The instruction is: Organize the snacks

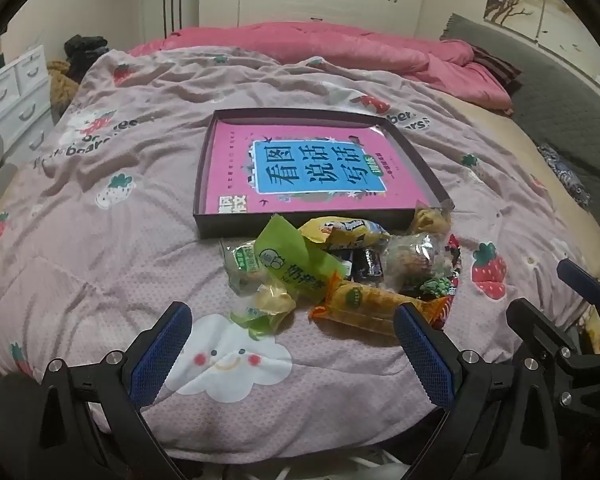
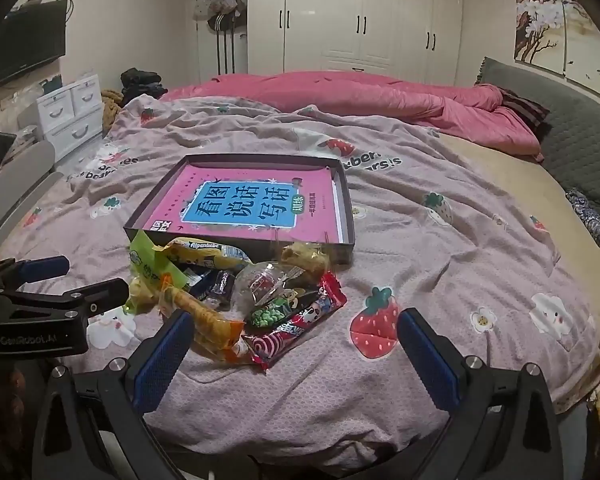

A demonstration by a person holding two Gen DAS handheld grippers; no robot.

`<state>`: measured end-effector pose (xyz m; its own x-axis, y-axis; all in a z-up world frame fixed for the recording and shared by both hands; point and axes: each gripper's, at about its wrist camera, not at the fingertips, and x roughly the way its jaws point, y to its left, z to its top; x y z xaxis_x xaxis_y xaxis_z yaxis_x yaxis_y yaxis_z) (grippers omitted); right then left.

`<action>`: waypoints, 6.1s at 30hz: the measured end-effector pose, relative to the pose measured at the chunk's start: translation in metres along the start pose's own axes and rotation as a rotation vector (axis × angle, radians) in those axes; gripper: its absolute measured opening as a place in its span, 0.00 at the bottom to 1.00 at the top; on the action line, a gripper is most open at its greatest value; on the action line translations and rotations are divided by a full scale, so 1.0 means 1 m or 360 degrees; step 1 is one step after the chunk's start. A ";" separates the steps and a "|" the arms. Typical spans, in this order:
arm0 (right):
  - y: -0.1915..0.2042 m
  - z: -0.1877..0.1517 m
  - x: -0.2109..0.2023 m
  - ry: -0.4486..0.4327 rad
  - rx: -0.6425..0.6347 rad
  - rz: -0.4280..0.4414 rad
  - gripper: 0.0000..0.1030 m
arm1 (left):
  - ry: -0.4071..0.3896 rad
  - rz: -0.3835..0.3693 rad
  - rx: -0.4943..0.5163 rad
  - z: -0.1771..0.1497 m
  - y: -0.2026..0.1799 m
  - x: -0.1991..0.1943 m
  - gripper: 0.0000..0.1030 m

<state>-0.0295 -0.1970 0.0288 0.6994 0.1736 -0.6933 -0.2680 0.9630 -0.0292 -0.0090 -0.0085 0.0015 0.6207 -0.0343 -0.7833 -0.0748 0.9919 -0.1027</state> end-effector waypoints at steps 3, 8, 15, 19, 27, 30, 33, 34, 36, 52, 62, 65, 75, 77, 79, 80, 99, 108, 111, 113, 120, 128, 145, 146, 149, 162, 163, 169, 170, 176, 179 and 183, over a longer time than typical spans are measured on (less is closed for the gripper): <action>-0.001 0.000 0.000 0.0000 0.0003 0.0004 0.99 | 0.0000 0.0001 0.0006 0.000 -0.001 -0.001 0.98; -0.002 -0.001 0.000 0.0001 0.0001 0.0007 0.99 | -0.0005 0.0000 0.0018 0.000 -0.002 -0.003 0.98; -0.002 -0.001 0.000 -0.0001 0.0002 0.0006 0.99 | -0.0006 -0.0005 0.0028 -0.001 -0.003 -0.004 0.98; -0.002 0.000 0.000 0.0002 0.0002 0.0003 0.99 | -0.0008 -0.0007 0.0034 -0.001 -0.004 -0.004 0.98; -0.002 -0.001 0.001 0.0001 0.0003 0.0001 0.99 | -0.0008 -0.0013 0.0042 0.000 -0.005 -0.004 0.98; -0.002 -0.001 0.001 0.0005 0.0005 0.0004 0.99 | -0.0009 -0.0012 0.0041 0.000 -0.006 -0.004 0.98; -0.002 -0.001 0.001 0.0005 0.0005 0.0005 0.99 | -0.0006 -0.0014 0.0043 0.000 -0.006 -0.004 0.98; -0.002 0.000 0.001 0.0005 0.0006 0.0007 0.99 | -0.0007 -0.0014 0.0044 0.000 -0.006 -0.004 0.98; -0.002 -0.001 0.001 0.0006 0.0005 0.0004 0.99 | -0.0006 -0.0015 0.0046 0.000 -0.007 -0.004 0.98; -0.002 -0.001 0.007 0.0024 0.0017 0.0029 0.99 | 0.0001 -0.0012 0.0037 -0.001 -0.005 -0.001 0.98; -0.002 0.002 0.016 0.0039 0.0017 0.0069 0.99 | -0.0006 0.0000 -0.0043 0.007 0.013 0.006 0.98; -0.003 0.002 0.021 0.0059 0.0032 0.0089 0.99 | 0.0015 -0.0017 -0.0105 0.009 0.024 0.010 0.98; -0.022 0.001 0.037 0.0136 0.0154 0.0087 0.99 | 0.0175 -0.0037 -0.0274 0.009 0.052 0.038 0.98; -0.024 0.000 0.042 0.0162 0.0171 0.0081 0.99 | 0.0196 -0.0019 -0.0293 0.009 0.058 0.044 0.98; -0.026 0.000 0.048 0.0197 0.0186 0.0077 0.99 | 0.0208 0.0004 -0.0293 0.009 0.062 0.051 0.98; -0.027 0.000 0.051 0.0214 0.0195 0.0078 0.99 | 0.0223 0.0010 -0.0297 0.009 0.064 0.054 0.98; -0.046 -0.009 0.092 0.0435 0.0388 0.0141 0.91 | 0.0348 -0.0057 -0.0189 0.006 0.047 0.093 0.93; -0.037 -0.013 0.101 0.0493 0.0357 0.0227 0.72 | 0.0336 -0.0035 -0.0118 0.009 0.045 0.095 0.72; -0.033 -0.013 0.106 0.0512 0.0346 0.0259 0.67 | 0.0340 -0.0026 -0.0097 0.009 0.043 0.098 0.72; -0.032 -0.011 0.110 0.0509 0.0334 0.0266 0.65 | 0.0341 -0.0029 -0.0094 0.008 0.043 0.097 0.72; -0.028 -0.004 0.110 0.0467 0.0296 0.0265 0.64 | 0.0344 -0.0038 -0.0095 0.009 0.042 0.100 0.72; 0.008 0.004 0.068 0.0193 -0.0078 0.0292 0.64 | 0.0340 -0.0047 -0.0077 0.009 0.040 0.102 0.61; 0.093 -0.011 0.092 0.0323 -0.0746 0.0550 0.59 | 0.0348 -0.0142 -0.0095 0.012 0.047 0.101 0.41; 0.095 -0.012 0.096 0.0346 -0.0760 0.0575 0.54 | 0.0349 -0.0151 -0.0099 0.012 0.048 0.100 0.41; 0.101 -0.018 0.108 0.0402 -0.0807 0.0597 0.43 | 0.0348 -0.0167 -0.0111 0.012 0.050 0.101 0.40; 0.074 -0.007 0.106 0.0333 -0.0556 0.0731 0.23 | 0.0334 -0.0249 -0.0181 0.013 0.064 0.092 0.33; 0.071 -0.005 0.104 0.0320 -0.0527 0.0743 0.23 | 0.0328 -0.0251 -0.0186 0.013 0.065 0.090 0.33; 0.059 0.005 0.097 0.0261 -0.0418 0.0764 0.23 | 0.0290 -0.0226 -0.0223 0.015 0.072 0.076 0.33; 0.056 0.006 0.096 0.0252 -0.0392 0.0776 0.23 | 0.0278 -0.0216 -0.0228 0.016 0.073 0.073 0.33; 0.043 0.020 0.086 0.0167 -0.0273 0.0796 0.23 | 0.0161 -0.0185 -0.0200 0.023 0.072 0.052 0.33; 0.035 0.026 0.081 0.0113 -0.0221 0.0777 0.23 | 0.0112 -0.0180 -0.0181 0.027 0.070 0.046 0.33; 0.023 0.035 0.079 0.0067 -0.0142 0.0750 0.23 | 0.0067 -0.0187 -0.0176 0.031 0.069 0.042 0.33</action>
<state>0.0425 -0.1536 -0.0014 0.4613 0.5765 -0.6744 -0.6064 0.7597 0.2347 0.0357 0.0624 -0.0197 0.5973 -0.1568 -0.7865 -0.0906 0.9612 -0.2604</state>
